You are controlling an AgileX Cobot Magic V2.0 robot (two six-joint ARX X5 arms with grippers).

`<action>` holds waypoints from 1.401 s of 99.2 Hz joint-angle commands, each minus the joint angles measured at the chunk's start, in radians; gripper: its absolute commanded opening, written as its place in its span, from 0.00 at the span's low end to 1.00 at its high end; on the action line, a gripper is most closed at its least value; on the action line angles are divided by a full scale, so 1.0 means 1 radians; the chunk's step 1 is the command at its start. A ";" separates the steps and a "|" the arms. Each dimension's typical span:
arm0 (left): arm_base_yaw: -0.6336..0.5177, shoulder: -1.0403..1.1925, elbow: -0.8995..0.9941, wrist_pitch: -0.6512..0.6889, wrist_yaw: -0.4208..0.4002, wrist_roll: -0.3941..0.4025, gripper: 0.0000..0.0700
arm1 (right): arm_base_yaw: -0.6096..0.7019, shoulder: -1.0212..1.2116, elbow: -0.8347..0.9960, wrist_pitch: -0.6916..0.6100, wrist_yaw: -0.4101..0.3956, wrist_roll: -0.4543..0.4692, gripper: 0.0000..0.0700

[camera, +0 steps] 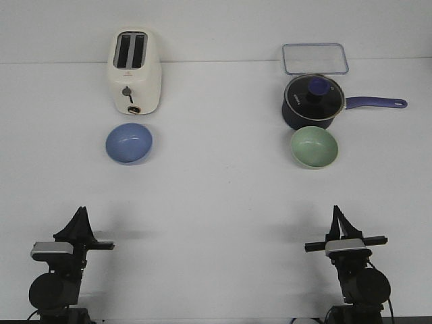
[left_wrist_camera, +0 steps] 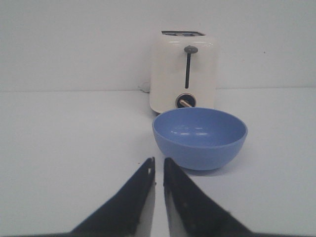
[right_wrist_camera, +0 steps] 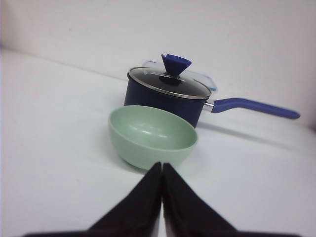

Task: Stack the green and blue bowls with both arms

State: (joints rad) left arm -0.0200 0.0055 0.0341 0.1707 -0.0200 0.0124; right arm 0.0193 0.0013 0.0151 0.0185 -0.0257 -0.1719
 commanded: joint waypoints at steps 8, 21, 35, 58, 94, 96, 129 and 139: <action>0.001 -0.001 -0.020 0.010 0.002 0.005 0.02 | 0.000 0.000 -0.002 0.014 0.000 0.228 0.00; 0.001 -0.001 -0.020 0.010 0.002 0.005 0.02 | 0.000 0.000 0.000 0.015 0.004 0.367 0.00; 0.001 -0.001 -0.020 0.010 0.002 0.005 0.02 | -0.001 0.004 0.056 -0.054 0.007 0.447 0.00; 0.001 -0.001 -0.020 0.010 0.002 0.005 0.02 | -0.001 0.184 0.235 -0.187 -0.003 0.510 0.00; 0.001 -0.001 -0.020 0.010 0.002 0.005 0.02 | -0.001 0.819 0.685 -0.357 -0.087 0.470 0.50; 0.001 -0.001 -0.020 0.010 0.002 0.005 0.02 | -0.002 0.853 0.710 -0.365 -0.084 0.464 0.54; 0.001 -0.001 -0.020 0.010 0.002 0.005 0.02 | -0.087 1.358 1.067 -0.418 -0.074 0.425 0.69; 0.001 -0.001 -0.020 0.010 0.002 0.005 0.02 | -0.113 1.479 1.133 -0.433 -0.074 0.404 0.69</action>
State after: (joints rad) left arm -0.0200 0.0055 0.0341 0.1707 -0.0196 0.0128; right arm -0.0834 1.4113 1.1118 -0.4076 -0.1032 0.2626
